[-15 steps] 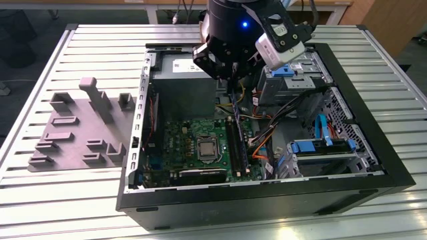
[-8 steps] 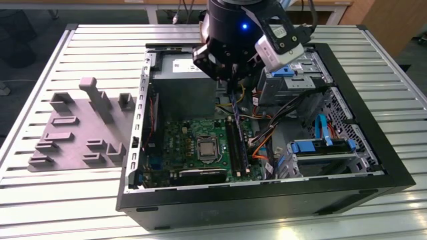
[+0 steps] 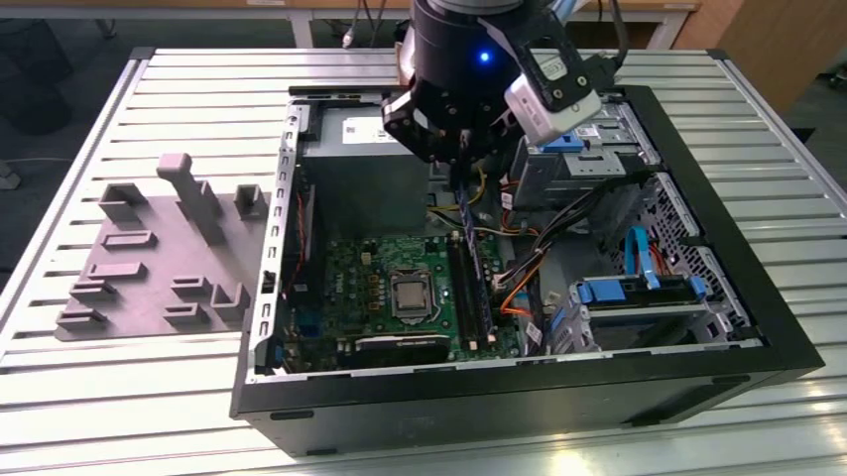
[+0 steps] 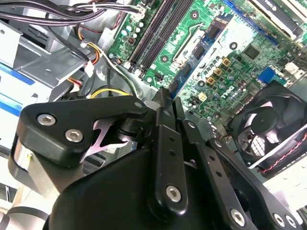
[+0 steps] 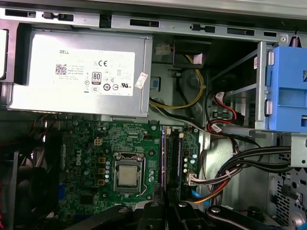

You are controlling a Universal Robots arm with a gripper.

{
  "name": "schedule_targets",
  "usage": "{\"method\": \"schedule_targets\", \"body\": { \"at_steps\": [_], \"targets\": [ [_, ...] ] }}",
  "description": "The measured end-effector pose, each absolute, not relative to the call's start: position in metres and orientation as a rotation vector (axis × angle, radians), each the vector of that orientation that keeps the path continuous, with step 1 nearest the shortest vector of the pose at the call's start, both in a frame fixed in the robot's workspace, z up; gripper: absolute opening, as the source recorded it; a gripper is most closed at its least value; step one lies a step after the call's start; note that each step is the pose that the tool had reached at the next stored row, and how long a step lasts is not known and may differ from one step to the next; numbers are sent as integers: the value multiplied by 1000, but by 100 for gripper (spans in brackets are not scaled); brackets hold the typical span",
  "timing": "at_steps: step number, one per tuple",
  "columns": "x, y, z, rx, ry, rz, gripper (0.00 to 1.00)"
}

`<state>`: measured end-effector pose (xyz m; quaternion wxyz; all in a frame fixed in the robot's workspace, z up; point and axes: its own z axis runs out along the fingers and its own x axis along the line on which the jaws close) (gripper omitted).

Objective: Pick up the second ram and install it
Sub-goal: 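Insert the second ram into the second slot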

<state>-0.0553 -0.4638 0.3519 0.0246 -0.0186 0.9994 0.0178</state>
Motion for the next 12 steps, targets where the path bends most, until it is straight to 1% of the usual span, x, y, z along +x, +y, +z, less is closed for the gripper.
{"method": "schedule_targets", "body": {
  "at_steps": [12],
  "targets": [
    [-55, -464, 347, -57, 3091, 55, 14]
  ]
}}
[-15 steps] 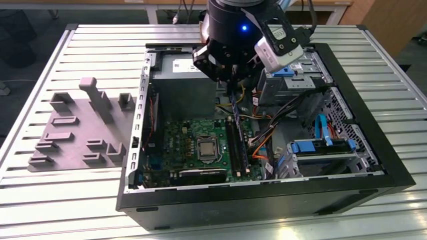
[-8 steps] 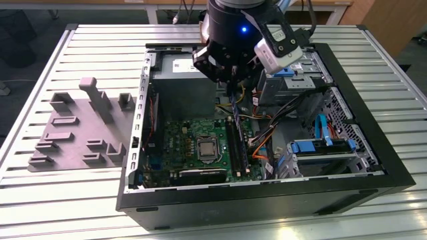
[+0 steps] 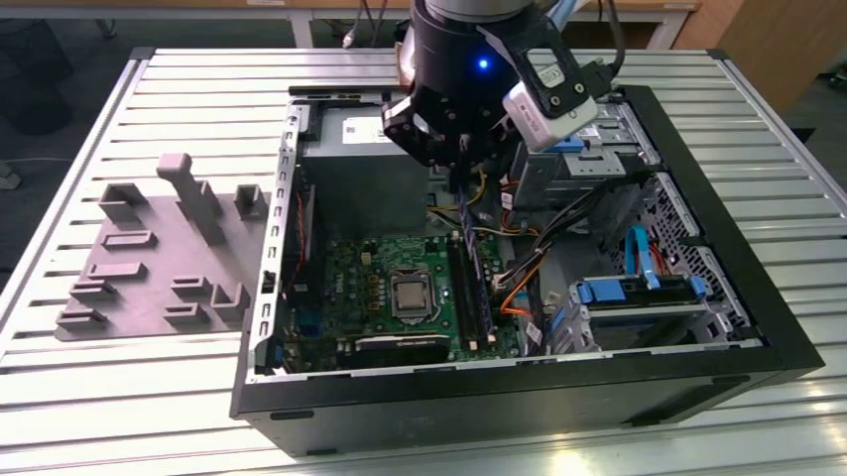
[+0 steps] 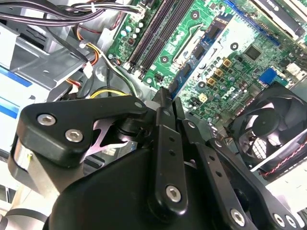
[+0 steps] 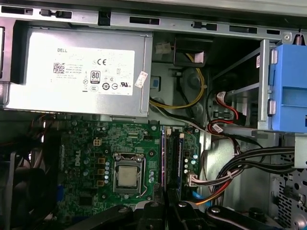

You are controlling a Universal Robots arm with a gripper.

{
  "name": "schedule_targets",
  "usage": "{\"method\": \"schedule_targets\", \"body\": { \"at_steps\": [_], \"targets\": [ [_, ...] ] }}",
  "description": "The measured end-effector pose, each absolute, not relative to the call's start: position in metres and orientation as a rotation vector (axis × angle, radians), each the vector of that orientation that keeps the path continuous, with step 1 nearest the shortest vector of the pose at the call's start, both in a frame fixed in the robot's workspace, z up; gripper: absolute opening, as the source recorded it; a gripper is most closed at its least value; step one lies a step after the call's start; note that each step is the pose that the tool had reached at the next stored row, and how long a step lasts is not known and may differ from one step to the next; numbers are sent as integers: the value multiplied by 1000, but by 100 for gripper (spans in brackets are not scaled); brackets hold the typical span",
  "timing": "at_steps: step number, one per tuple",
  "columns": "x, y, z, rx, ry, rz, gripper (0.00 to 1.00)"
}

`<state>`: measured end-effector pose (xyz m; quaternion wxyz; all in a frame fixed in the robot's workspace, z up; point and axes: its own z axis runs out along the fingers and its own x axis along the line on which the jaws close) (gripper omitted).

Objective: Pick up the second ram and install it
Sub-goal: 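Insert the second ram into the second slot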

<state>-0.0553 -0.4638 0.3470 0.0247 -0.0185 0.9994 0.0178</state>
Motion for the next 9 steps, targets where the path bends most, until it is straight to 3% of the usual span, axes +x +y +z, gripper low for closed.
{"method": "schedule_targets", "body": {
  "at_steps": [9],
  "targets": [
    [-50, -464, 332, -45, 3092, 55, 14]
  ]
}}
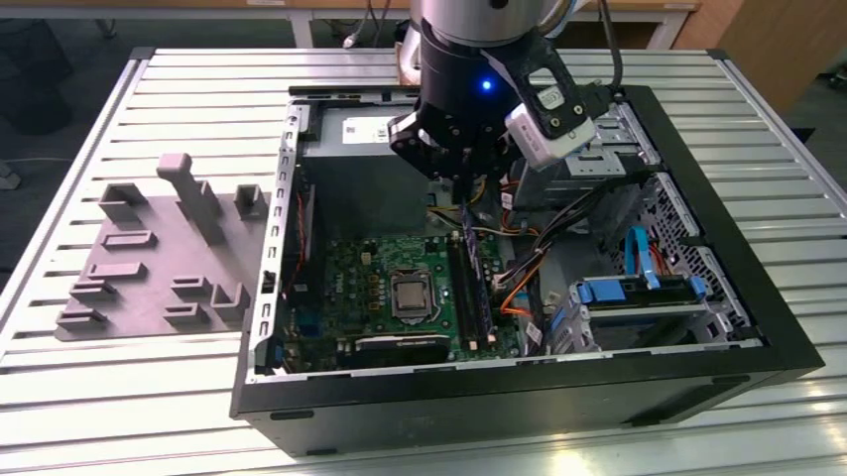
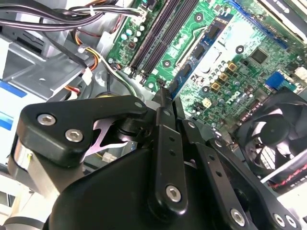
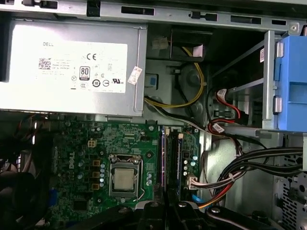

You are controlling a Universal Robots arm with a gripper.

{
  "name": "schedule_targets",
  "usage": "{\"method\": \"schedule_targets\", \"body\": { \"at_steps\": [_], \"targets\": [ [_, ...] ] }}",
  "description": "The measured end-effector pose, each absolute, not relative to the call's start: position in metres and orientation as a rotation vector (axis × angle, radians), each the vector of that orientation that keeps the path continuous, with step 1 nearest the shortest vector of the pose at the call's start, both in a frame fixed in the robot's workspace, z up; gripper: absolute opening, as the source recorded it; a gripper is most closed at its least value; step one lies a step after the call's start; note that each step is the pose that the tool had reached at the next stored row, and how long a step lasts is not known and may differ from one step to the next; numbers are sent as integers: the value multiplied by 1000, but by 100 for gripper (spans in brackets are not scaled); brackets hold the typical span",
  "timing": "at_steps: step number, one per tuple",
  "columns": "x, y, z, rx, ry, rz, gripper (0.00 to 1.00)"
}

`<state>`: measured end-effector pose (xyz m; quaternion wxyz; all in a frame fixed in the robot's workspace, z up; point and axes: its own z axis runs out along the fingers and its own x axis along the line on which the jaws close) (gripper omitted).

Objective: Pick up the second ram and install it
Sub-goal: 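Insert the second ram into the second slot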

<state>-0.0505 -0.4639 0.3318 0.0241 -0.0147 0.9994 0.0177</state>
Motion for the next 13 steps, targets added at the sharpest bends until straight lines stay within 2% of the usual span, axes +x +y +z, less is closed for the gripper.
{"method": "schedule_targets", "body": {
  "at_steps": [13],
  "targets": [
    [-50, -464, 322, -44, 3098, 58, 14]
  ]
}}
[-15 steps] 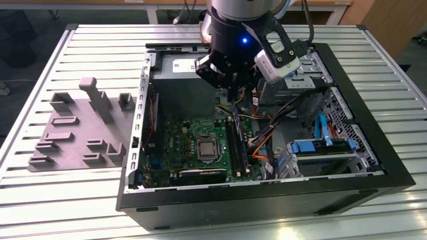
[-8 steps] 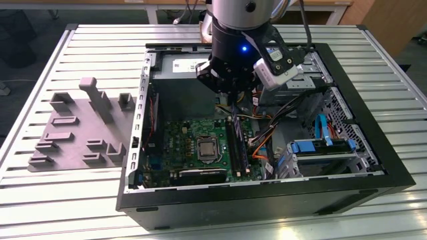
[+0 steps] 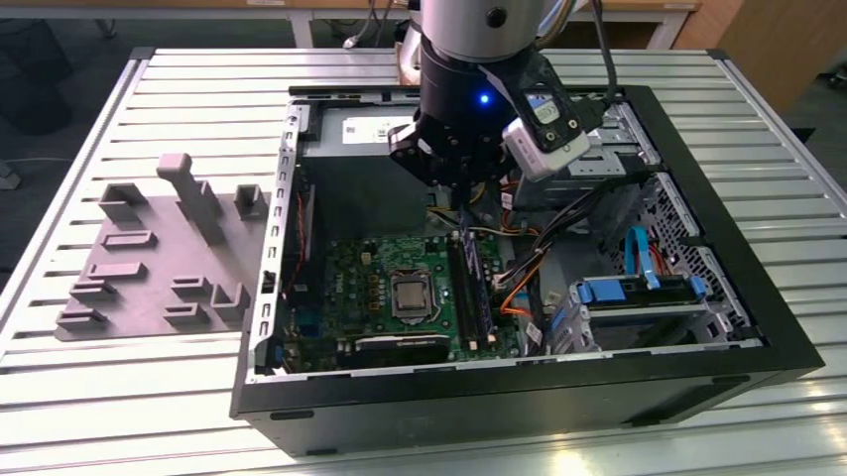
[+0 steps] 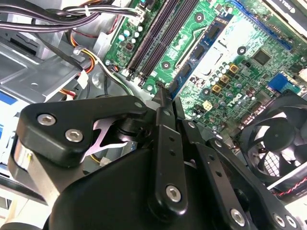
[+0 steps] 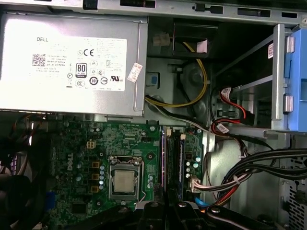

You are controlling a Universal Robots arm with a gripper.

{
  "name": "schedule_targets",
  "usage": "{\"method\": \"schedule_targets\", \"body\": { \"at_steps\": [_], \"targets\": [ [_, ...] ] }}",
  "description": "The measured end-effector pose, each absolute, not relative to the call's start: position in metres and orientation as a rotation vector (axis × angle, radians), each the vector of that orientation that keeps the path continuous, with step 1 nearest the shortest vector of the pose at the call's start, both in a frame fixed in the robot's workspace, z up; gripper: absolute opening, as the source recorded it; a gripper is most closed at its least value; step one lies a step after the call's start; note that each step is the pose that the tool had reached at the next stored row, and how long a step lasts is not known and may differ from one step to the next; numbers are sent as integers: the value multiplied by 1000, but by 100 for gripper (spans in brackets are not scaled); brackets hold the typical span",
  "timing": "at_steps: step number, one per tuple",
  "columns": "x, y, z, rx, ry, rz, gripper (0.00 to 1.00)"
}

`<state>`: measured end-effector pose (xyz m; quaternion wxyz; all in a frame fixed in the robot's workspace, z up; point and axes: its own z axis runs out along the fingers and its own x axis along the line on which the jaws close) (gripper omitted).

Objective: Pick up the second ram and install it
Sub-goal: 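Insert the second ram into the second slot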

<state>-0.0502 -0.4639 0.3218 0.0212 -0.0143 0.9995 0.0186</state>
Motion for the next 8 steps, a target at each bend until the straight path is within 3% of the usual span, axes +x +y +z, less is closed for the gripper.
{"method": "schedule_targets", "body": {
  "at_steps": [8],
  "targets": [
    [-50, -464, 322, -44, 3099, 59, 14]
  ]
}}
